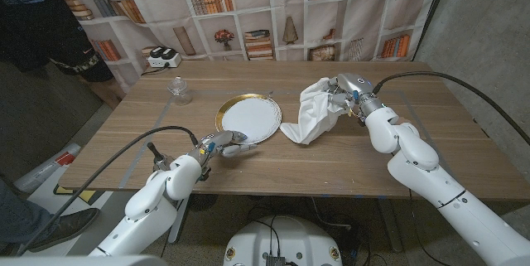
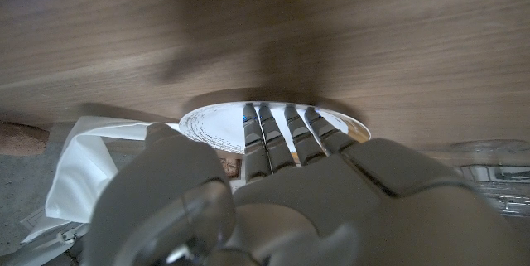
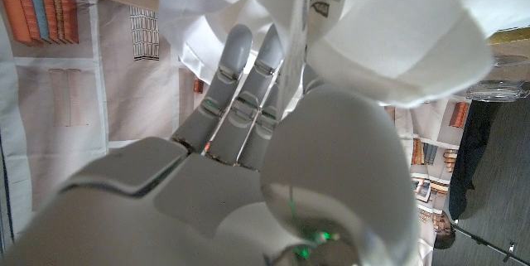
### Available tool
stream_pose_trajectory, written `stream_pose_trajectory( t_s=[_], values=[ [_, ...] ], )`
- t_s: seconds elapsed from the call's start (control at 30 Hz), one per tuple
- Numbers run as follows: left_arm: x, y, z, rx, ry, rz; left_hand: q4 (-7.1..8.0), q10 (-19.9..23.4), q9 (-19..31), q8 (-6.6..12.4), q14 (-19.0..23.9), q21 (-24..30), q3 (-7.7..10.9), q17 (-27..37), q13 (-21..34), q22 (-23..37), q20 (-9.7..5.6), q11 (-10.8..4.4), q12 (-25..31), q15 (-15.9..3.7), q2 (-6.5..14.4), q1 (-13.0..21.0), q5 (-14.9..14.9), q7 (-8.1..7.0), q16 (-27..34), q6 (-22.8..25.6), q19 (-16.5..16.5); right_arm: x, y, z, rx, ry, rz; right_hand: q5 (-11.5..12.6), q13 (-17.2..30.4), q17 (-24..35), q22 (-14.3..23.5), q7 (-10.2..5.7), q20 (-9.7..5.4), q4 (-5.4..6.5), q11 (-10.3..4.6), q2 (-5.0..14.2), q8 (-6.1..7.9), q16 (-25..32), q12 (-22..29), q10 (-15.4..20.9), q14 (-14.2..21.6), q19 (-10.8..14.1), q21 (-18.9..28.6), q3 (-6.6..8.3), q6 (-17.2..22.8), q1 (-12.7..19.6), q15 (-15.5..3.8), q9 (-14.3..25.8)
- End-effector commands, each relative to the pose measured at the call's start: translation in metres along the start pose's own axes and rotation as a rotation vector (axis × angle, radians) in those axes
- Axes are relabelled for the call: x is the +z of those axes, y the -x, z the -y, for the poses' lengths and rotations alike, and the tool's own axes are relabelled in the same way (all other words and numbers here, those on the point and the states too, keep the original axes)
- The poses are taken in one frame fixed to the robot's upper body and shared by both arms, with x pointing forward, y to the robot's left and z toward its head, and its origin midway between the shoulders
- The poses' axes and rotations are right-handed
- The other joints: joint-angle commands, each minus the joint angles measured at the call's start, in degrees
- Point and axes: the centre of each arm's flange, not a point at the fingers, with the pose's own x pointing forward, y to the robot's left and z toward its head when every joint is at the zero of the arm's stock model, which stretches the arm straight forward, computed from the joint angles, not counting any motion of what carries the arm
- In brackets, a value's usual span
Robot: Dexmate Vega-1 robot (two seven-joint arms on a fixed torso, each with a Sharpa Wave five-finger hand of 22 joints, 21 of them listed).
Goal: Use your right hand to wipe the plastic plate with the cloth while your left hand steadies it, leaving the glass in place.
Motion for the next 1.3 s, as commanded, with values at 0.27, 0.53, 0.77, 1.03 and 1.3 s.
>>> stream_pose_trajectory(
  t_s=[0.27, 0.53, 0.77, 1.03, 1.3],
  values=[
    [0.002, -0.006, -0.007, -0.048, -0.023, 0.02, 0.76, 0.62, 0.19, 0.14, 0.61, -0.26, -0.51, 0.16, 0.16, 0.14, -0.78, -0.05, 0.14, -2.53, -0.15, -1.2, 0.58, 0.14, 0.43, 0.94, 0.33, 0.025, -0.003, 0.045, -0.153, 0.081, 0.118, 0.27, 17.32, 0.21, -0.14, 0.02, -9.11, 1.29, -3.43, 0.0, 0.48, -0.21, 0.24, 4.0, 0.75, -0.24, 0.64, 2.1, -0.23, -0.53, -2.43, 0.07],
    [0.005, -0.009, -0.01, -0.052, -0.049, 0.052, 0.98, 0.75, 0.18, 0.05, 0.72, -0.27, -0.67, 0.11, 0.14, 0.12, -0.74, -0.19, 0.07, -2.49, -0.14, -1.51, 0.73, 0.13, 0.37, 1.05, 0.43, 0.051, -0.008, 0.072, -0.283, 0.1, 0.239, 0.28, 17.64, 0.25, -0.39, 0.09, -9.12, 1.23, -3.41, -0.09, 0.58, -0.38, 0.09, 4.06, 0.89, -0.29, 0.9, 2.3, -0.17, -0.56, -2.44, 0.08],
    [0.007, -0.008, -0.013, -0.053, -0.058, 0.058, 1.09, 0.76, 0.17, -0.04, 0.75, -0.29, -0.76, 0.07, 0.13, 0.1, -0.8, 0.13, -0.03, -2.47, -0.12, -1.66, 0.88, 0.07, 0.3, 1.11, 0.49, 0.072, -0.016, 0.096, -0.387, 0.144, 0.343, 0.29, 17.91, 0.29, -0.63, 0.06, -9.1, 1.21, -3.41, -0.16, 0.68, -0.54, -0.02, 4.22, 0.98, -0.36, 1.08, 2.48, 0.18, -0.65, -2.44, -0.09],
    [0.008, -0.006, -0.014, -0.057, -0.058, 0.06, 1.14, 0.93, 0.16, -0.13, 0.87, -0.31, -0.84, 0.01, 0.12, 0.07, -0.91, -0.11, -0.09, -2.48, -0.11, -1.69, 1.05, 0.01, 0.24, 1.19, 0.61, 0.082, -0.026, 0.124, -0.481, 0.173, 0.391, 0.34, 18.16, 0.35, -0.88, -0.03, -9.09, 1.16, -3.41, -0.22, 0.68, -0.64, -0.17, 4.27, 1.15, -0.41, 1.24, 2.67, 0.28, -0.64, -2.46, -0.27],
    [0.011, -0.005, -0.017, -0.048, -0.071, 0.061, 1.15, 0.99, 0.15, -0.17, 0.86, -0.34, -0.88, -0.02, 0.11, 0.06, -0.94, 0.08, -0.14, -2.48, -0.11, -1.68, 1.16, 0.04, 0.17, 1.32, 0.63, 0.103, -0.037, 0.126, -0.464, 0.14, 0.507, 0.37, 18.44, 0.42, -1.12, -0.15, -9.11, 1.12, -3.39, -0.31, 0.74, -0.78, -0.26, 4.52, 1.26, -0.4, 1.48, 2.85, 0.45, -0.66, -2.45, -0.39]
  ],
)
